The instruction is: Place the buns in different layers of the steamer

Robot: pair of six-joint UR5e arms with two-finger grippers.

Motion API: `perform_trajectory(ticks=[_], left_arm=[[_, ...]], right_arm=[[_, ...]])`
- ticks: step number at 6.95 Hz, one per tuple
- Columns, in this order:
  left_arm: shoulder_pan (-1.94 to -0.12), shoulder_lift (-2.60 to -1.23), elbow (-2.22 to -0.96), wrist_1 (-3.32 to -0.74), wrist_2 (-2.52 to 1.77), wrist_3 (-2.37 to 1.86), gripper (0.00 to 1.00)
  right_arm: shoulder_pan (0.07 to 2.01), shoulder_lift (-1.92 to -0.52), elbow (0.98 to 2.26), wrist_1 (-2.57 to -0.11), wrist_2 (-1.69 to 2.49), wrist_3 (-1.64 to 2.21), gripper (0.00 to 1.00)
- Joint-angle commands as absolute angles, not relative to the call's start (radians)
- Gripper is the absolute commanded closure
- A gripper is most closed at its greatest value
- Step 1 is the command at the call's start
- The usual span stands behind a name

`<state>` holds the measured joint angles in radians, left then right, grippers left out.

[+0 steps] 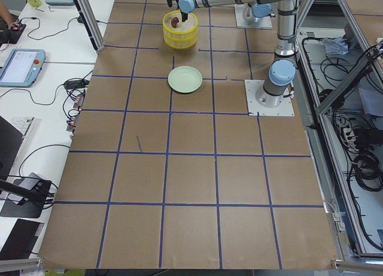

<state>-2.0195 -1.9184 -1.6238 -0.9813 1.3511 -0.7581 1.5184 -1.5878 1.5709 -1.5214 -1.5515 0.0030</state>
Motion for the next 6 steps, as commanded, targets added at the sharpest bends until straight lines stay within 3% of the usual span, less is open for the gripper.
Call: perform_trajectory(ticks=[1,3,6], left_arm=[[-1.99,-1.885,-1.625,-0.983,1.405,-0.612,0.0],[-1.759,-1.868,-1.641,-1.046,1.431,-0.052,0.0],[-1.563,-1.729,-1.597,-1.43,1.433,0.038,0.0]], right_arm=[[1.519,-1.588,1.574,-1.52,-1.551,0.003,0.0],[1.519,-1.588,1.574,-1.519,-1.552,0.002,0.0],[1.519,-1.591,1.577,-1.52,-1.551,0.003,0.0]])
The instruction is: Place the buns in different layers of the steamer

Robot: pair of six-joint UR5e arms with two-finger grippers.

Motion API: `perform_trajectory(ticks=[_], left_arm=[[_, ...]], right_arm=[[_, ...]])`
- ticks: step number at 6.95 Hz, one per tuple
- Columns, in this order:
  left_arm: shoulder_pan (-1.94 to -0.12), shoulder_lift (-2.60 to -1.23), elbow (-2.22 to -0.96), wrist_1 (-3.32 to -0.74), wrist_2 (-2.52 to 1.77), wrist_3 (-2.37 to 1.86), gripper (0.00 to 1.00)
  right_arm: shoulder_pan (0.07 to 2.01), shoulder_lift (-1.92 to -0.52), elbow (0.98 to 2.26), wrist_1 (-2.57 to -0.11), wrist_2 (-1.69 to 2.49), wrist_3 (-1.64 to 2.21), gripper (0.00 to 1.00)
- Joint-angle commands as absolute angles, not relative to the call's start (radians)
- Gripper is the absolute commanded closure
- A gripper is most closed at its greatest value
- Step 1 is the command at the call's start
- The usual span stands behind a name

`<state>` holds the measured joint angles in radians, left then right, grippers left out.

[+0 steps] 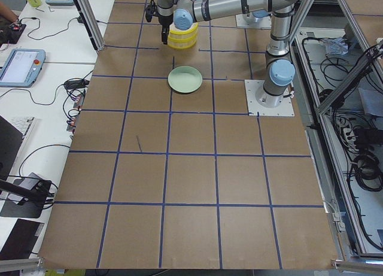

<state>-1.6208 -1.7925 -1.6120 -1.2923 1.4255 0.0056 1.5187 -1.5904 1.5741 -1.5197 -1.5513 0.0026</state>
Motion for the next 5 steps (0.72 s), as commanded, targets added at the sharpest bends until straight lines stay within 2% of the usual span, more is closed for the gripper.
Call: perform_trajectory(ticks=[1,2,5], left_arm=[[-1.557,-1.633,-1.608,-1.522,1.445,0.038,0.0],[-1.557,-1.555,-1.611,-1.589,1.484,0.04,0.0],[-1.576,-1.549,-1.62,-1.614,1.502,0.136,0.0]], right_arm=[[1.519,-1.591,1.571,-1.534,-1.552,0.02,0.0],[1.519,-1.592,1.569,-1.539,-1.551,0.024,0.0],[1.523,-1.591,1.559,-1.537,-1.539,0.064,0.0]])
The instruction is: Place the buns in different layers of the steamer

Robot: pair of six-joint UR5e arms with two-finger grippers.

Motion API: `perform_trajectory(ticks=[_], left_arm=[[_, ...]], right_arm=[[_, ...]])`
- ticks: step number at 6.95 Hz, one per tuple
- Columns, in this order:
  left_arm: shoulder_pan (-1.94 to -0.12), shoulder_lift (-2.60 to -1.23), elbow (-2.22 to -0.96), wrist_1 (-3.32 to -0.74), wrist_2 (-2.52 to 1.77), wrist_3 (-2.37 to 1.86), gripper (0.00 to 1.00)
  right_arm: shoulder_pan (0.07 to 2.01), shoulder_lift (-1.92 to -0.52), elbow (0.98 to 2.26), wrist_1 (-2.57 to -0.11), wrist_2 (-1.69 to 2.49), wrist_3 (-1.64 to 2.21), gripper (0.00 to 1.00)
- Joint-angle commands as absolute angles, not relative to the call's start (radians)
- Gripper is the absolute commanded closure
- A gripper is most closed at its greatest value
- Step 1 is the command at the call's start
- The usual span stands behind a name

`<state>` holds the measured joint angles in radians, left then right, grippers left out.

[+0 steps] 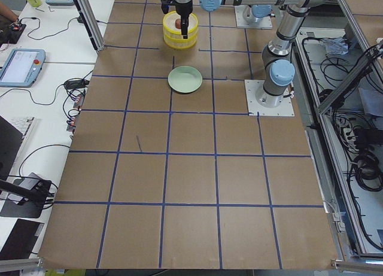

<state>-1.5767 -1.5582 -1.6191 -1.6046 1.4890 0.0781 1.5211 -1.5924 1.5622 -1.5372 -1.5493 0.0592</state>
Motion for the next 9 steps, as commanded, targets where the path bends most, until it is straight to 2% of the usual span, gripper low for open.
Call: perform_trajectory(ticks=[1,9], left_arm=[[-1.571,-1.548,-1.615,-1.676,1.531,0.141,0.0],[-1.562,-1.532,-1.624,-1.674,1.562,0.158,0.0]], right_arm=[[1.523,-1.588,1.56,-1.536,-1.537,0.06,0.0],[1.528,-1.591,1.566,-1.531,-1.542,0.061,0.0]])
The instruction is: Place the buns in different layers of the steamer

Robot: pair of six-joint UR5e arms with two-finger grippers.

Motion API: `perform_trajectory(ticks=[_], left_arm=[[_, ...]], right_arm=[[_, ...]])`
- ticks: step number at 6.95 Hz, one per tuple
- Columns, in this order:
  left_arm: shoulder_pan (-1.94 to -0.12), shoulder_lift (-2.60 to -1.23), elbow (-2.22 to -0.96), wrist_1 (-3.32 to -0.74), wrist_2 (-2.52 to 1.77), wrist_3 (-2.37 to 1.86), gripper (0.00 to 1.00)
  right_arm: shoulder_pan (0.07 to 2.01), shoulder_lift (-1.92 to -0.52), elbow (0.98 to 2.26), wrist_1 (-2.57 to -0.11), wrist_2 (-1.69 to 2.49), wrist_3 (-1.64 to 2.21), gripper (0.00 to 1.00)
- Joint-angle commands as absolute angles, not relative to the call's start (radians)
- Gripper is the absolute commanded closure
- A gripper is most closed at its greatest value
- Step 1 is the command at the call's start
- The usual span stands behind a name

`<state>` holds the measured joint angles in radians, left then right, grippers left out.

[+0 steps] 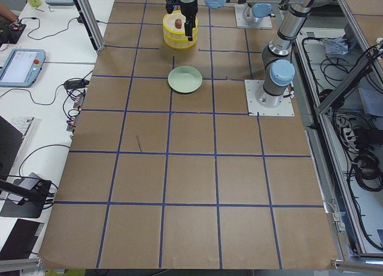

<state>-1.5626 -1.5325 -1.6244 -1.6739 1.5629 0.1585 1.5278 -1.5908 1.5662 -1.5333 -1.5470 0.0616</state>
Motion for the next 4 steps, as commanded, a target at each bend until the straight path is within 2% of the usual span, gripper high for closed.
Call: perform_trajectory(ticks=[1,4], left_arm=[[-1.562,-1.532,-1.624,-1.674,1.562,0.158,0.0],[-1.562,-1.532,-1.626,-1.675,1.562,0.158,0.0]], right_arm=[[1.528,-1.588,1.568,-1.532,-1.54,0.06,0.0],[1.528,-1.588,1.566,-1.523,-1.539,0.055,0.0]])
